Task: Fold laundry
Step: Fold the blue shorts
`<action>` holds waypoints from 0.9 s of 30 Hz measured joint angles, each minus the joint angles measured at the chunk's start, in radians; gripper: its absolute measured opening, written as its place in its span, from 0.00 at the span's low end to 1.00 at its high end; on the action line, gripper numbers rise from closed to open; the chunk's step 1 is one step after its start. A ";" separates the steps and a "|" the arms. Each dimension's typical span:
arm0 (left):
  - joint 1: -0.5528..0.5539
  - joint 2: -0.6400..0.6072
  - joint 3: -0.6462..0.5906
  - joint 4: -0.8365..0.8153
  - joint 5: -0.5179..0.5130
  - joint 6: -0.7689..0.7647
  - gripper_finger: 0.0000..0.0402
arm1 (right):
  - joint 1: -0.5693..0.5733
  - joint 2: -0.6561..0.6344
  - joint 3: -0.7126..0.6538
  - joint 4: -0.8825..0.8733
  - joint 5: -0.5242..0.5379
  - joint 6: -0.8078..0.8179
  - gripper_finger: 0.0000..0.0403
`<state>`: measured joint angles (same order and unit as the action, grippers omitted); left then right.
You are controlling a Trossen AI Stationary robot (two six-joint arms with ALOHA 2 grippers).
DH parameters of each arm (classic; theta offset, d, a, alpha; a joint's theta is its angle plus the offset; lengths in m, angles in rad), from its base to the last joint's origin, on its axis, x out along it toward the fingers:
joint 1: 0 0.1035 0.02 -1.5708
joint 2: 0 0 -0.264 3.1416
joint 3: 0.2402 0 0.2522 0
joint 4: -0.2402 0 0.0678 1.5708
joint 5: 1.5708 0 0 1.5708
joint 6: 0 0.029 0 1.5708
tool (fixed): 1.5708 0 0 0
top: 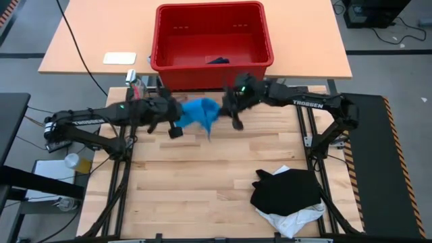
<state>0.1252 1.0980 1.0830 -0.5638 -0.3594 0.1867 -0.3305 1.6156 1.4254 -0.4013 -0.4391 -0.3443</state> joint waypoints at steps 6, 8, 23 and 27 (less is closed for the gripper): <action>-0.175 0.056 -0.174 0.082 0.044 -0.131 0.02 | 0.079 0.016 -0.135 -0.086 -0.077 0.050 0.08; -0.231 0.066 -0.219 0.131 0.040 -0.162 0.02 | 0.106 0.026 -0.188 -0.044 -0.107 0.075 0.08; -0.392 0.146 -0.245 0.194 0.032 -0.093 0.02 | 0.280 0.021 -0.294 0.031 0.104 -0.075 0.16; -0.361 0.109 -0.204 0.172 0.004 -0.033 0.02 | 0.264 -0.004 -0.239 0.020 0.108 -0.033 0.17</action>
<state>-0.2356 1.2067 0.8789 -0.3917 -0.3553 0.1536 -0.0664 1.6112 1.1868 -0.3816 -0.3308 -0.3771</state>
